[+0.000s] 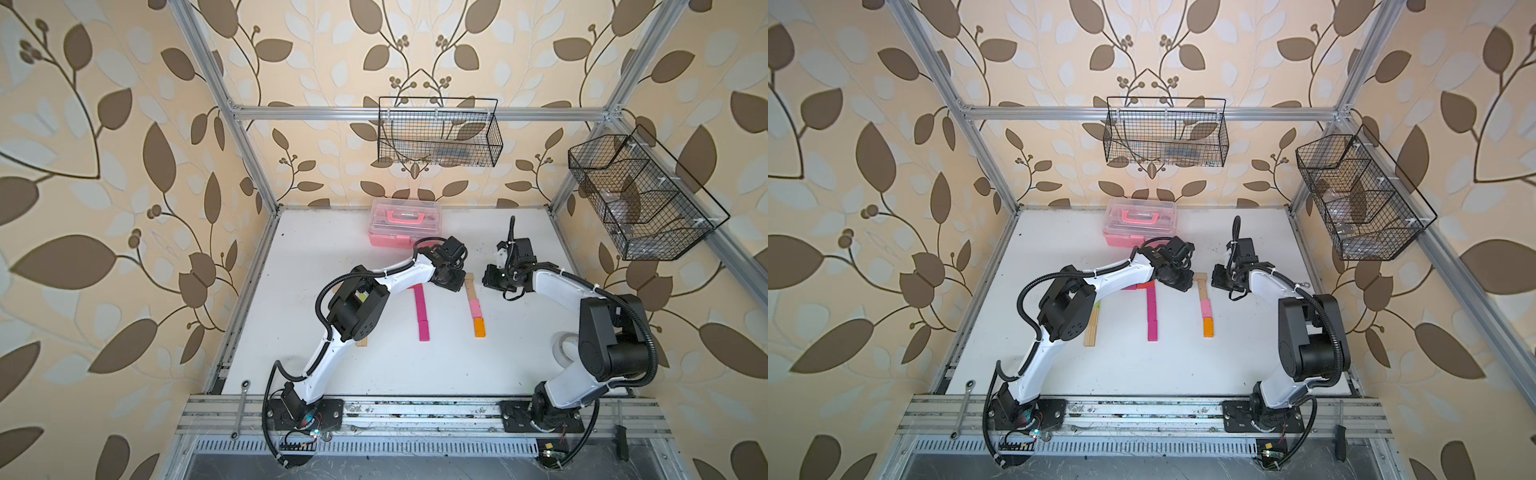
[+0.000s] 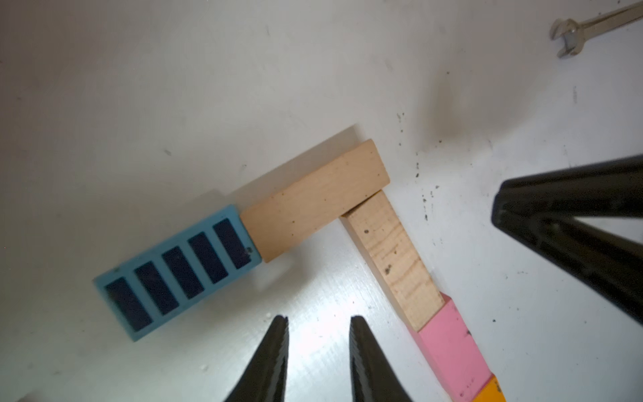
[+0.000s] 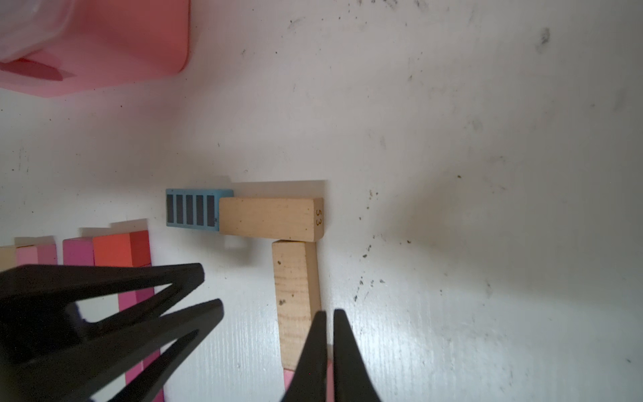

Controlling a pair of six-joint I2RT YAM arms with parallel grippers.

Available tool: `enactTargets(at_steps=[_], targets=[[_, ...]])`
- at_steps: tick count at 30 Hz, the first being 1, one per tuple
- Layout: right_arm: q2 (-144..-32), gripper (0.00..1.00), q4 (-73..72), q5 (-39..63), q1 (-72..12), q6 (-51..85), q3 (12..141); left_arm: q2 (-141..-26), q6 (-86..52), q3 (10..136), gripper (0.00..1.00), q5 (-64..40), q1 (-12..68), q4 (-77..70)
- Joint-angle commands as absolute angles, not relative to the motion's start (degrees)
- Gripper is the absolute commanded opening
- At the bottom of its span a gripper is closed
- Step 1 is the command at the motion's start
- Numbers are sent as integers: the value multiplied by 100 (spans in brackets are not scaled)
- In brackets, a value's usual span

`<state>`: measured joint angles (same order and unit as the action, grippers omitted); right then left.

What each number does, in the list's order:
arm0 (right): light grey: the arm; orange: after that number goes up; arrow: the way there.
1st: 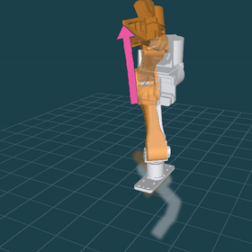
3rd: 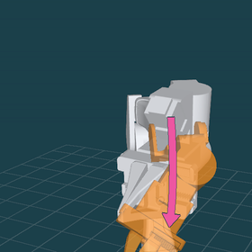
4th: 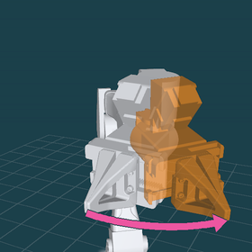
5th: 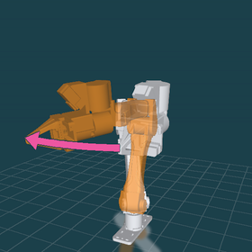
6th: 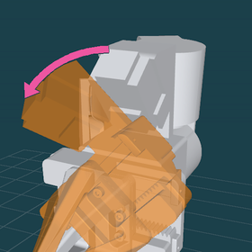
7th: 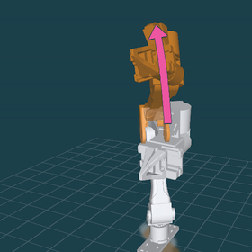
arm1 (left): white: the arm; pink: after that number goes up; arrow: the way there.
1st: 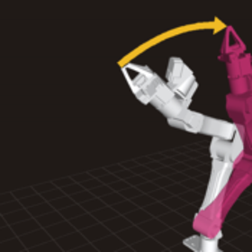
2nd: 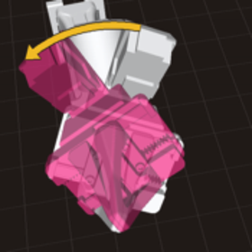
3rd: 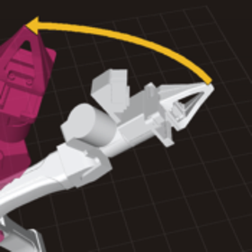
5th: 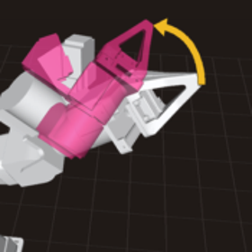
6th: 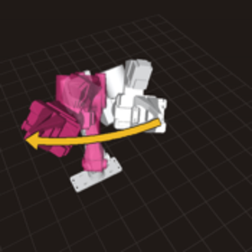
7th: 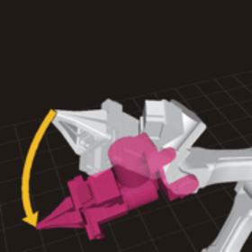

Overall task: Assemble the number 7 with building blocks
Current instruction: Adjust the building block at the center of the board.

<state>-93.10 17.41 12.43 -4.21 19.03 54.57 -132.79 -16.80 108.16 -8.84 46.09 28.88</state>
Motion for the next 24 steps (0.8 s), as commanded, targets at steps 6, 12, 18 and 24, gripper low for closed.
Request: enactTargets(at_steps=[6, 12, 18, 24], targets=[[-9408, 9, 1788, 1235, -361, 1819, 5288, -13538, -1824, 11275, 31, -1125, 4799, 2811], [-9505, 9, 1759, 1315, -360, 1819, 5282, -13720, -1831, 11494, 31, -1047, 4834, 2999], [-9568, 9, 1727, 1345, -360, 1812, 5276, -13693, -1847, 11459, 24, -866, 4839, 3038], [-9635, 9, 1706, 1368, -369, 1819, 5282, -13595, -1756, 11417, 17, -737, 4834, 3049]])
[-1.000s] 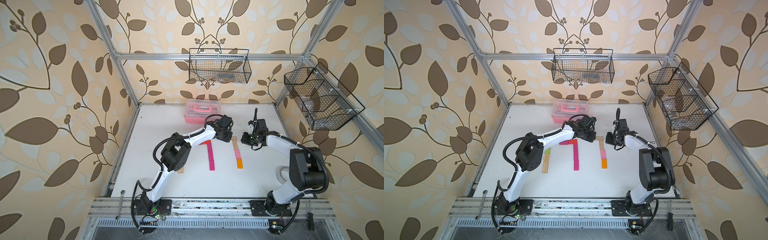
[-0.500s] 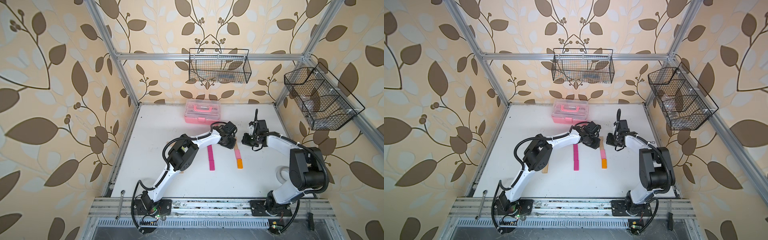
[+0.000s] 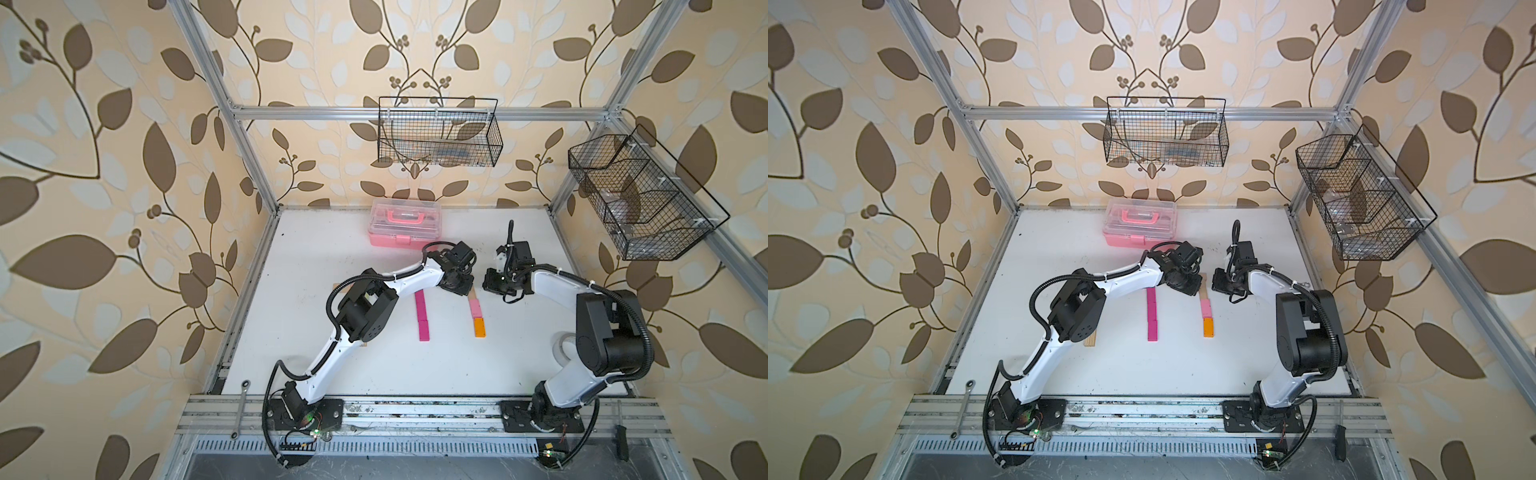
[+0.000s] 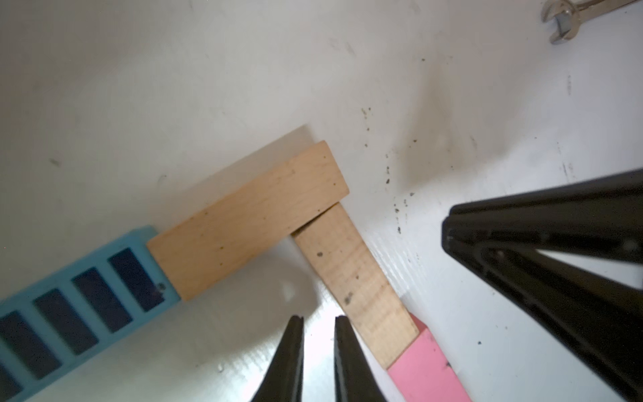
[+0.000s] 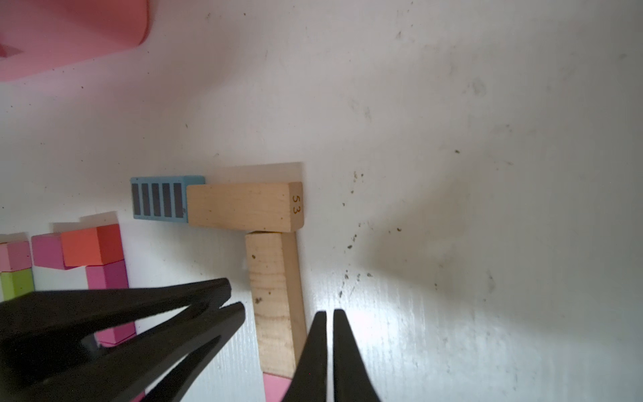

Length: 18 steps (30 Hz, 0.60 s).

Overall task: Assemble the number 7 with building blocks
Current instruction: Adjust the building block at the center of the board.

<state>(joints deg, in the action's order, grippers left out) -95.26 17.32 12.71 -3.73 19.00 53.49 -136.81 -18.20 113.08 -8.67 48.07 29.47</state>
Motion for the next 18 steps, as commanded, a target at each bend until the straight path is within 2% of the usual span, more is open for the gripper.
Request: enactTargets(at_steps=[1, 18], targets=[[-9637, 9, 1705, 1363, -369, 1826, 5290, -13634, -1750, 11454, 16, -753, 4834, 3084], [-9735, 8, 1662, 1415, -365, 1823, 5289, -13968, -1817, 11690, 16, -924, 4860, 3176]])
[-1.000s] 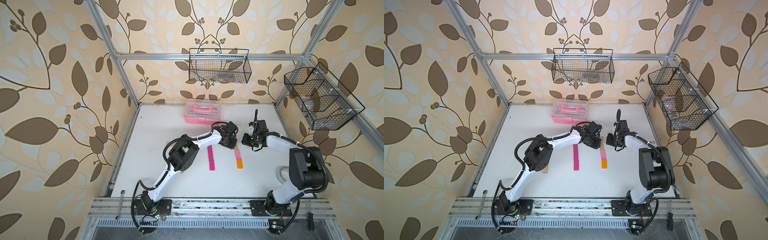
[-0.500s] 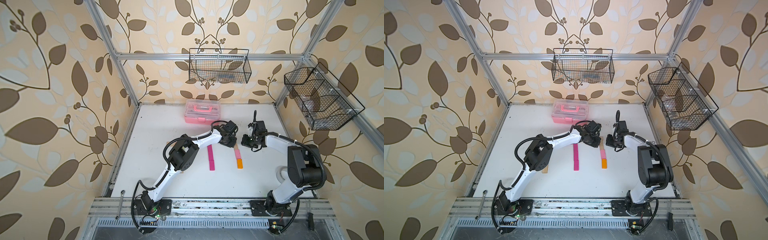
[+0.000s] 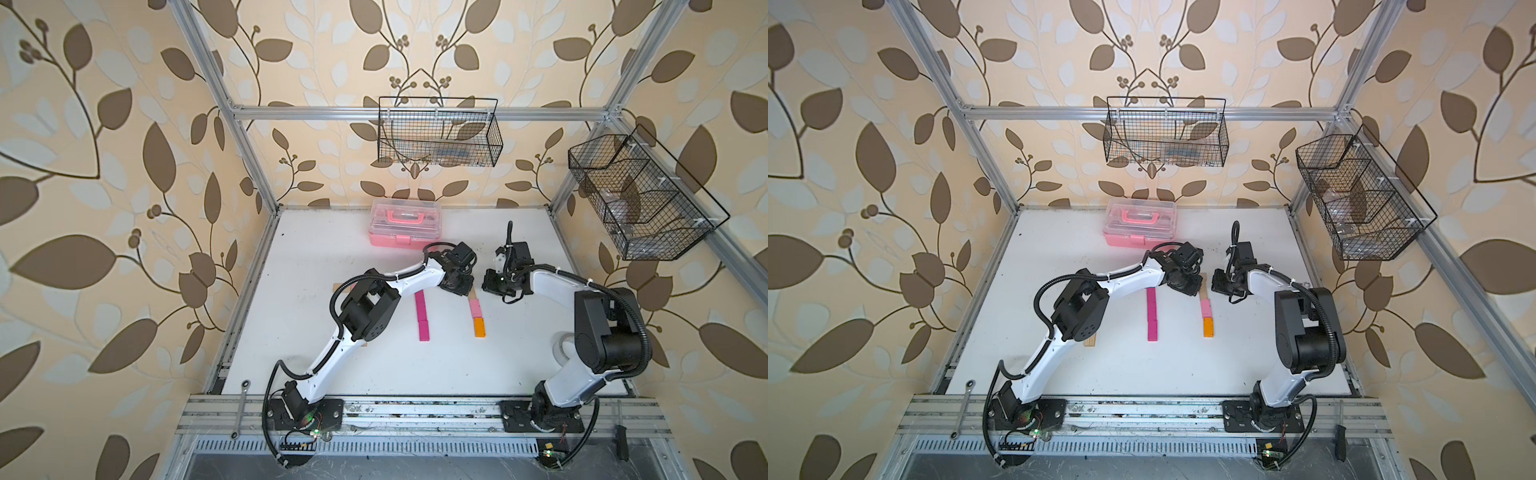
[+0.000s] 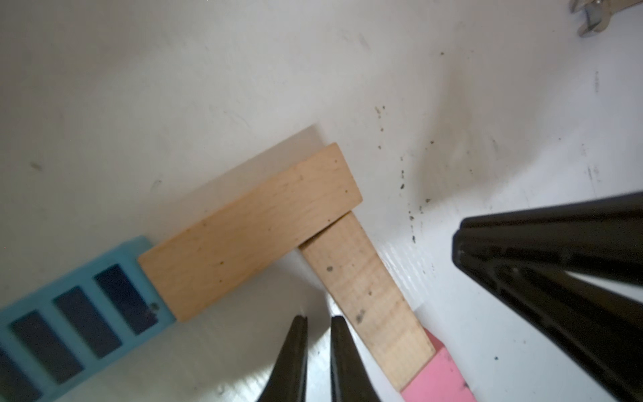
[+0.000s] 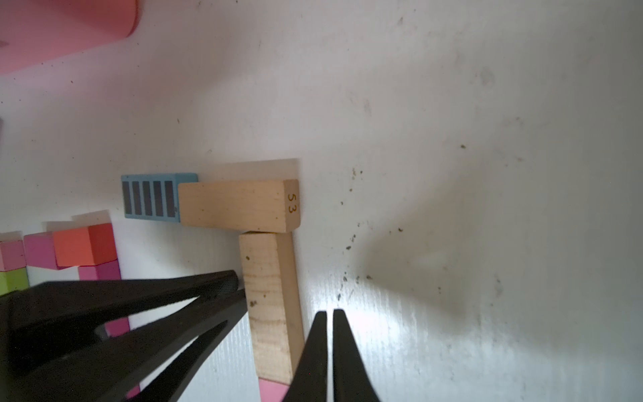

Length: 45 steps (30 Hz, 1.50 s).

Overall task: Assemble the number 7 with building blocks
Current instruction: Adjust the building block at the center of the board.

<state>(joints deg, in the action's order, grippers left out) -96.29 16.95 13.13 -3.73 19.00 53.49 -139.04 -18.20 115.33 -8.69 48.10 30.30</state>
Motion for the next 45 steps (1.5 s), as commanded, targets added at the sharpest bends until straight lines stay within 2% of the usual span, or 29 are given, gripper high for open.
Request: enactTargets(at_steps=[1, 32, 40, 45], targets=[[-9755, 9, 1661, 1414, -361, 1837, 5290, -13972, -1816, 11859, 16, -928, 4860, 3174], [-10170, 8, 1624, 1538, -526, 1811, 5494, -13564, -1835, 11360, 17, -894, 4906, 3176], [-9814, 8, 1771, 1392, -509, 1781, 5502, -13021, -1714, 11200, 19, -378, 4753, 3390], [-9195, 8, 2059, 1016, -639, 1852, 5356, -12153, -1523, 10591, 24, -32, 4628, 3388]])
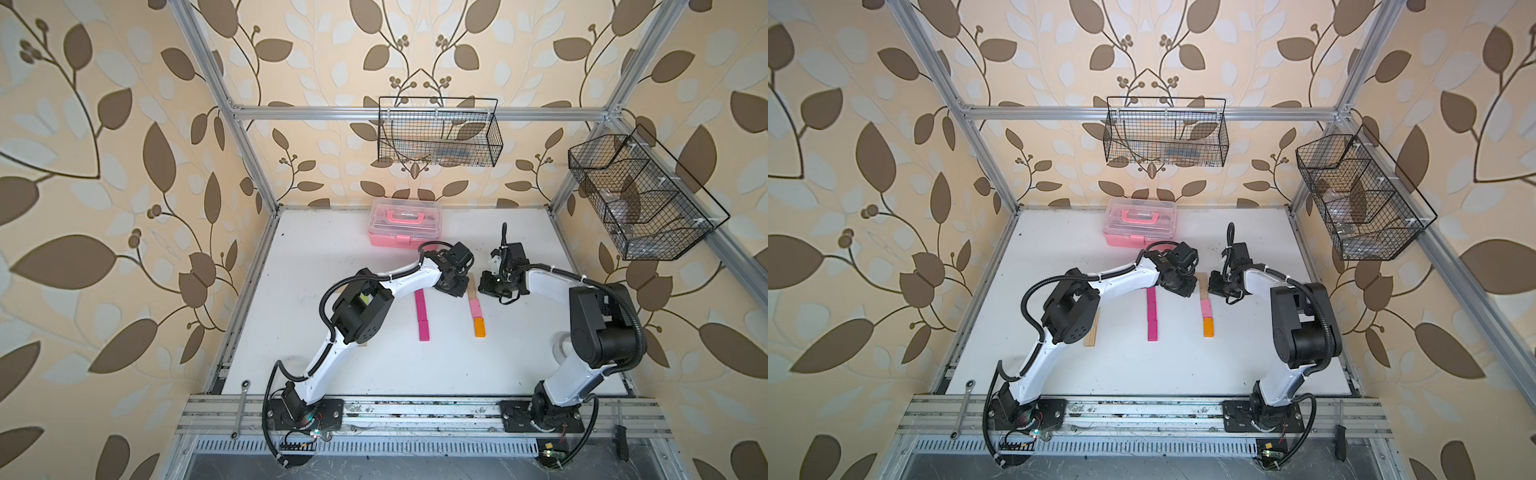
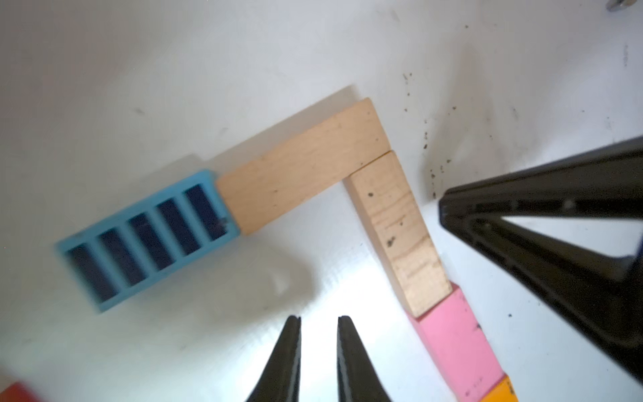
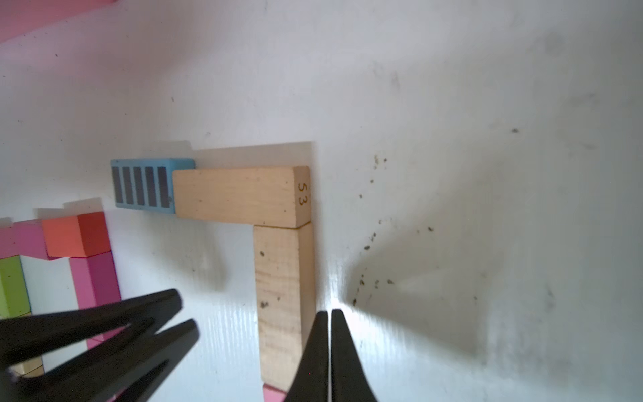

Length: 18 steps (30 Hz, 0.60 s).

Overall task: Assemble the number 7 with building blocks
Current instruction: Adjust the building block at the center of the board, then reset both arms

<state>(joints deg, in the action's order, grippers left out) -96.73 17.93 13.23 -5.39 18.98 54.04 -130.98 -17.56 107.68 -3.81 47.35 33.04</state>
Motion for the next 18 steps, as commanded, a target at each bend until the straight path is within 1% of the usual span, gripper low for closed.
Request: enactTargets(at_steps=[1, 2, 5, 6, 7, 9, 10, 13, 16, 17, 18], targets=[[-9015, 8, 2141, 899, -708, 1898, 5300, -11948, -1468, 10454, 26, 10, 4623, 3391], [-8779, 8, 2225, 748, -793, 1972, 5194, -11708, -1396, 10273, 30, 45, 4614, 3372], [-8016, 9, 2471, 283, -1114, 2294, 4871, -10973, -1070, 9664, 53, -89, 4614, 3328], [-7781, 10, 2561, 139, -1258, 2404, 4746, -10698, -1004, 9422, 63, -76, 4614, 3316], [-7557, 11, 2647, 27, -1387, 2522, 4666, -10430, -974, 9189, 70, -41, 4616, 3259], [-7124, 17, 2900, -261, -1742, 2736, 4526, -9835, -865, 8610, 97, -69, 4614, 3079], [-6932, 21, 3022, -427, -1926, 2827, 4482, -9568, -840, 8401, 99, -29, 4614, 3058], [-6404, 36, 3562, -1094, -2532, 3140, 4350, -8603, -809, 7546, 99, 219, 4614, 2826], [-5961, 37, 3970, -1259, -2840, 3448, 4080, -7609, -968, 6870, 99, 996, 4614, 2850], [-5783, 38, 4051, -1338, -2979, 3560, 3973, -7288, -1010, 6678, 99, 1340, 4614, 2903], [-5591, 44, 4070, -1369, -3098, 3664, 3847, -6949, -1048, 6451, 99, 1789, 4614, 2902]])
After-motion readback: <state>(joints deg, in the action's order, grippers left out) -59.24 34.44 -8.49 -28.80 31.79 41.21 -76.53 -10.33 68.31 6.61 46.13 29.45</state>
